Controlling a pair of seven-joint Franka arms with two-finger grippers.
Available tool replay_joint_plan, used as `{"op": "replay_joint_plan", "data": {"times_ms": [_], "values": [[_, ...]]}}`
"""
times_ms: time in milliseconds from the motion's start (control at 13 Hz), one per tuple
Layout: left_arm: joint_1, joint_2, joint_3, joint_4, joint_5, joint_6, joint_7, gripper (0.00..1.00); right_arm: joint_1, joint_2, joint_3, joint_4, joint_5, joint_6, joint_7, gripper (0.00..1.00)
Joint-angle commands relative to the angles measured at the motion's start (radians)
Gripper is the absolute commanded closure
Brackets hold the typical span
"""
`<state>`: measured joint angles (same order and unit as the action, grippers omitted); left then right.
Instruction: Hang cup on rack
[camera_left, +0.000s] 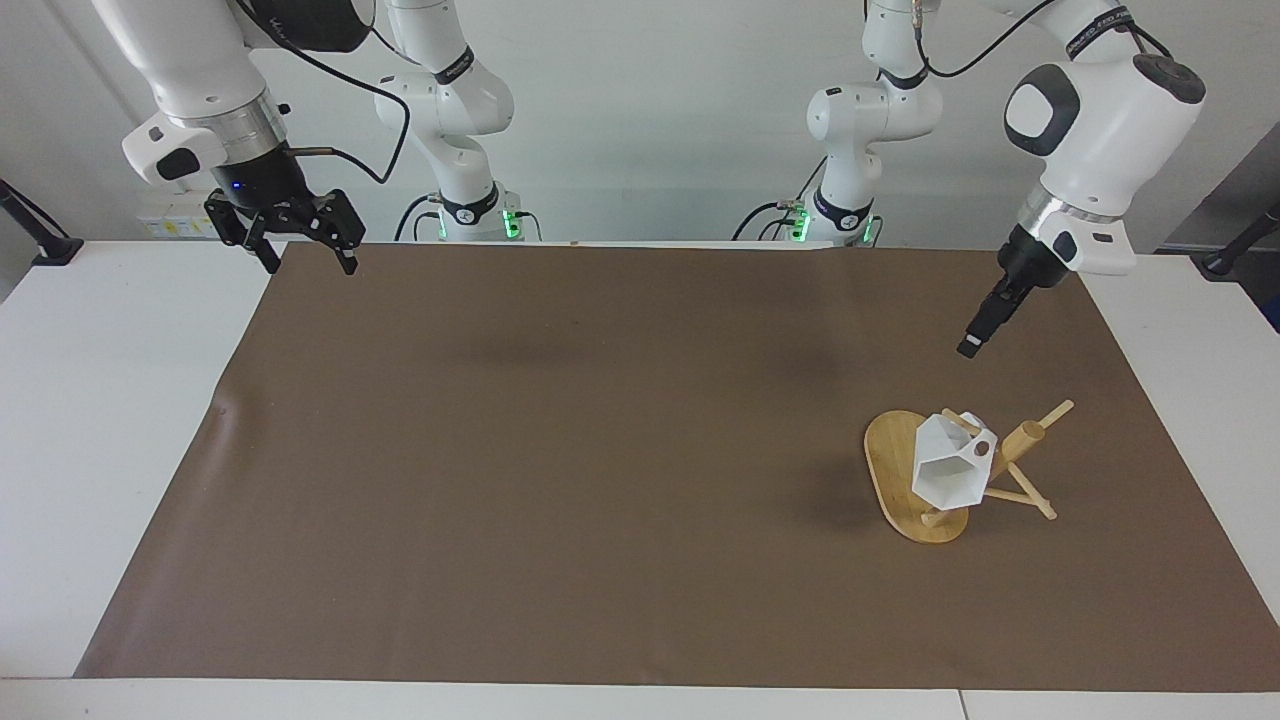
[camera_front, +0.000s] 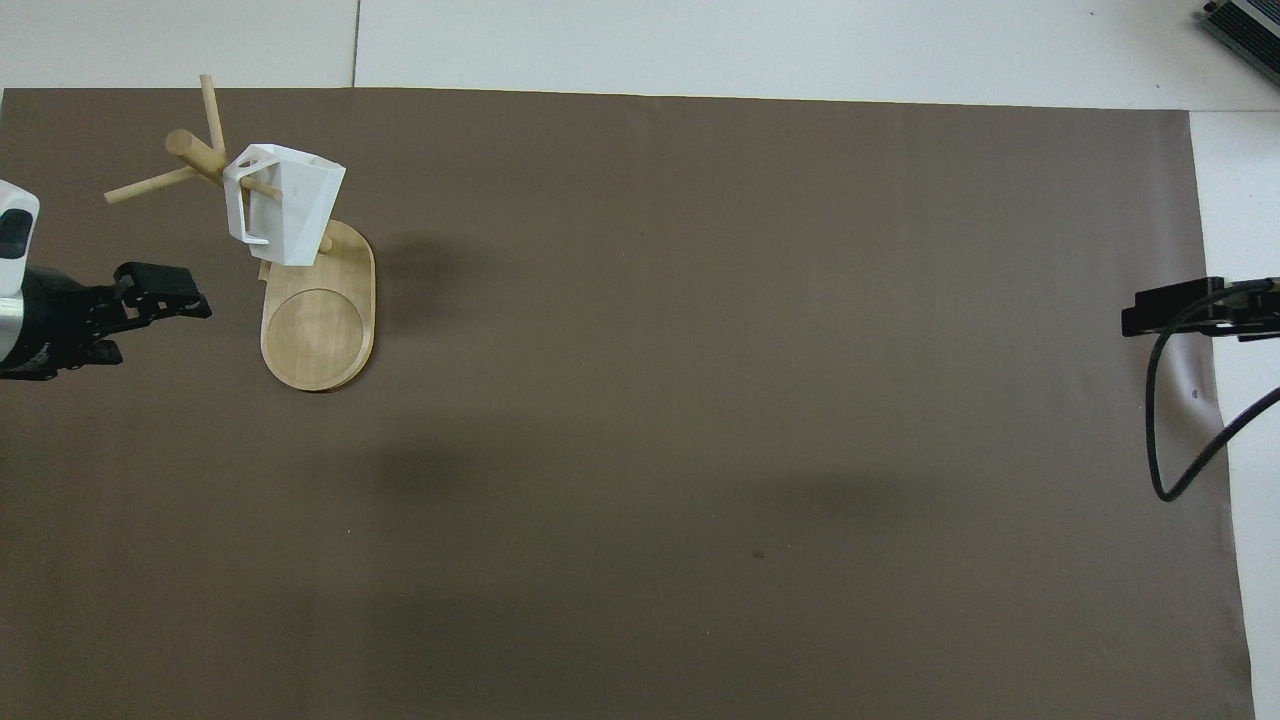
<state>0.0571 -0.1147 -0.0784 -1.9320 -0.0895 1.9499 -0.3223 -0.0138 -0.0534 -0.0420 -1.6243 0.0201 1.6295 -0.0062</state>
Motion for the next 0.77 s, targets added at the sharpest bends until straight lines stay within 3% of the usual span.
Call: {"op": "replay_joint_plan", "data": {"times_ms": [0, 154, 462, 692], "values": [[-0.006, 0.024, -0.006, 0.054, 0.065, -0.069, 0.124, 0.0, -0.003, -0.013, 0.002, -0.014, 0.0, -0.003, -0.014, 0.0], [-0.011, 0.053, -0.004, 0.106, 0.063, -0.13, 0.213, 0.0, -0.003, -0.013, 0.002, -0.014, 0.0, -0.002, -0.014, 0.0], [-0.017, 0.162, -0.011, 0.387, 0.068, -0.366, 0.218, 0.0, -0.032, -0.013, 0.001, -0.014, 0.0, -0.002, -0.014, 0.0], [-0.014, 0.162, -0.017, 0.407, 0.07, -0.419, 0.22, 0.0, -0.034, -0.013, 0.001, -0.014, 0.0, -0.003, -0.014, 0.0]]}}
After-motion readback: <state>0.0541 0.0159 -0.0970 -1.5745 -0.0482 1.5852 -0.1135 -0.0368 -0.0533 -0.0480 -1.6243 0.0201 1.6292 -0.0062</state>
